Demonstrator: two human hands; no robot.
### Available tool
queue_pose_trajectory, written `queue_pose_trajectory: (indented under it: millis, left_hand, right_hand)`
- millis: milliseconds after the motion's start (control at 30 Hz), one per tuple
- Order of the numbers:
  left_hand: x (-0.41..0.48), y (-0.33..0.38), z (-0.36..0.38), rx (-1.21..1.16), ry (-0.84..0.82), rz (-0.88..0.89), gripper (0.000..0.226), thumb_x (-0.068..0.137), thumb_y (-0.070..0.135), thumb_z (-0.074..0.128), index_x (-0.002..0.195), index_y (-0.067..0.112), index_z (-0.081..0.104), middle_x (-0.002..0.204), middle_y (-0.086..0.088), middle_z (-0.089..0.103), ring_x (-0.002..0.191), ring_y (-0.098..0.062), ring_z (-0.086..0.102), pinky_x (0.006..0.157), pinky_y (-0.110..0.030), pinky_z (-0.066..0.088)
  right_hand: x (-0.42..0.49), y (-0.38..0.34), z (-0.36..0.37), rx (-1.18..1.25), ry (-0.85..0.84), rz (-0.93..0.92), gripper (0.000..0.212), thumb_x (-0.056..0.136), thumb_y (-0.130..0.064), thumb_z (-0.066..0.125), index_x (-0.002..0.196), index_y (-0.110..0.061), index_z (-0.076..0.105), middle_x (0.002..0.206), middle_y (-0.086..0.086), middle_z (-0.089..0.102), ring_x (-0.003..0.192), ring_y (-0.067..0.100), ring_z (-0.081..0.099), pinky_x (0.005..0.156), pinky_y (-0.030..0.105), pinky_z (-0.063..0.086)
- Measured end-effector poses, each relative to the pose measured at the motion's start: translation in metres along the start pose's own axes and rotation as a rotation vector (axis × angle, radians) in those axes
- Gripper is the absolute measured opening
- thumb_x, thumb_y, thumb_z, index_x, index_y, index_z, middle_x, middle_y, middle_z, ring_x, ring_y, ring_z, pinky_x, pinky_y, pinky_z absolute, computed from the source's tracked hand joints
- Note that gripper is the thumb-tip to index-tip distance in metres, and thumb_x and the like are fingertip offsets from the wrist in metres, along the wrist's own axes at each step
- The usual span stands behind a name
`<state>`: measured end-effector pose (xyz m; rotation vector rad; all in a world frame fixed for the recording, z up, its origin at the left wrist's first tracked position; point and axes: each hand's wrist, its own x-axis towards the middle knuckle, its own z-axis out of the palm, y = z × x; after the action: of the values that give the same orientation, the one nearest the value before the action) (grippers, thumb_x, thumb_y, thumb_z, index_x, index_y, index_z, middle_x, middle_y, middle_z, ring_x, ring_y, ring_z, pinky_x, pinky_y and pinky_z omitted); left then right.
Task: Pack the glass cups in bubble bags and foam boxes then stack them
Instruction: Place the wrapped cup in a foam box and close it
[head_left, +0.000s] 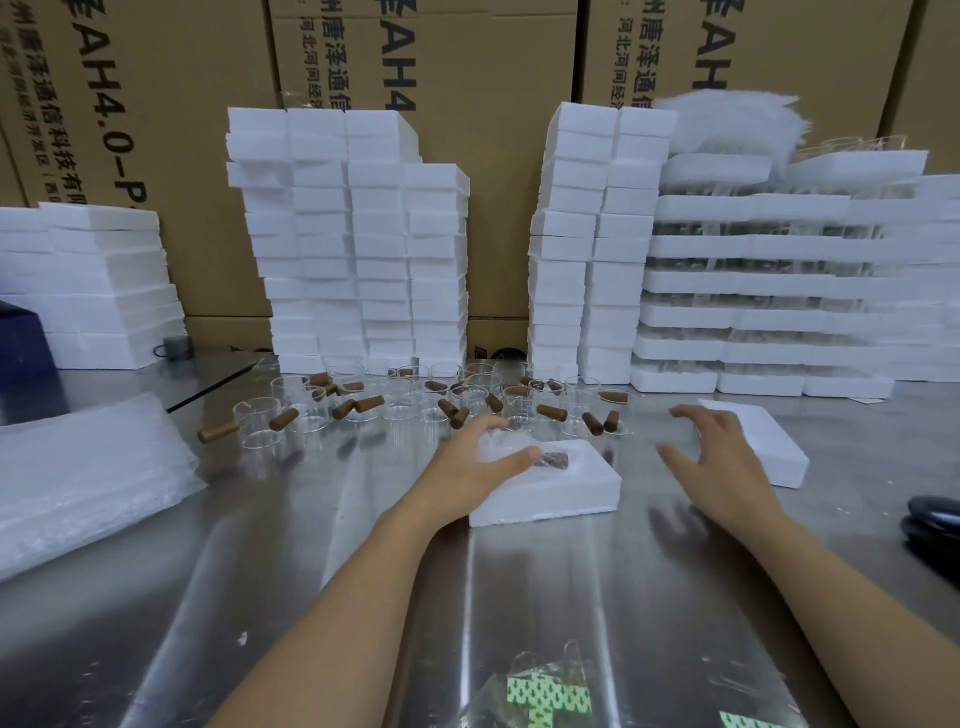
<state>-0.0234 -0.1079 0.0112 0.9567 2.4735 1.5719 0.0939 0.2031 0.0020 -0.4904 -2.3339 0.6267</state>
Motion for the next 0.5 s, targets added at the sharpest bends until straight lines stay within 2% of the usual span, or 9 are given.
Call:
queue_pose_trajectory:
  millis: [67,167,267,367,433,500]
  left_hand:
    - [0.0,0.001,-0.001,-0.01,-0.006,-0.008,0.077,0.078,0.082,0.07,0.141,0.042,0.056,0.148,0.013,0.052,0.133,-0.013,0.049,0.088,-0.017,0.038]
    - [0.0,0.0,0.0,-0.026,-0.019,-0.03,0.077,0.077,0.082,0.07,0.141,0.042,0.055,0.147,0.012,0.052,0.131,-0.014,0.05,0.085,-0.018,0.039]
    - [0.001,0.0,0.001,-0.023,-0.031,-0.037,0.076,0.073,0.082,0.07,0.137,0.044,0.056,0.147,0.01,0.054,0.129,-0.015,0.053,0.088,-0.024,0.043]
    - [-0.001,0.0,0.001,-0.034,-0.049,-0.04,0.074,0.073,0.088,0.062,0.137,0.05,0.055,0.152,0.011,0.051,0.134,-0.014,0.051,0.098,-0.031,0.042]
    - [-0.001,0.001,0.001,-0.031,-0.021,-0.027,0.075,0.079,0.09,0.054,0.142,0.05,0.053,0.157,0.015,0.049,0.143,-0.012,0.045,0.109,-0.035,0.037]
    - [0.0,0.004,0.0,-0.014,0.056,0.0,0.074,0.083,0.088,0.051,0.146,0.05,0.051,0.149,0.016,0.055,0.144,-0.011,0.046,0.116,-0.038,0.038]
  right_hand:
    - [0.005,0.015,-0.005,-0.038,0.035,0.124,0.047,0.094,-0.04,0.066,0.138,-0.035,0.051,0.148,0.005,0.041,0.096,0.029,0.059,0.092,0.047,0.049]
    - [0.01,0.028,-0.011,-0.095,0.021,0.285,0.048,0.092,-0.036,0.063,0.139,-0.028,0.053,0.143,0.011,0.049,0.1,0.031,0.055,0.089,0.047,0.048]
    - [0.009,0.03,-0.013,-0.129,0.01,0.317,0.045,0.094,-0.023,0.058,0.138,-0.025,0.055,0.137,0.011,0.058,0.112,0.034,0.058,0.091,0.047,0.047]
    - [0.007,0.021,-0.016,-0.066,0.084,0.24,0.041,0.095,-0.015,0.056,0.136,-0.023,0.056,0.134,0.014,0.058,0.11,0.037,0.06,0.091,0.047,0.049]
    - [0.005,0.009,-0.018,0.007,0.194,0.102,0.044,0.095,-0.012,0.06,0.135,-0.027,0.052,0.128,0.009,0.055,0.094,0.034,0.066,0.082,0.047,0.054]
    - [0.003,-0.008,-0.02,0.061,0.283,-0.075,0.056,0.092,-0.011,0.067,0.138,-0.036,0.046,0.119,-0.005,0.048,0.076,0.02,0.067,0.068,0.044,0.057]
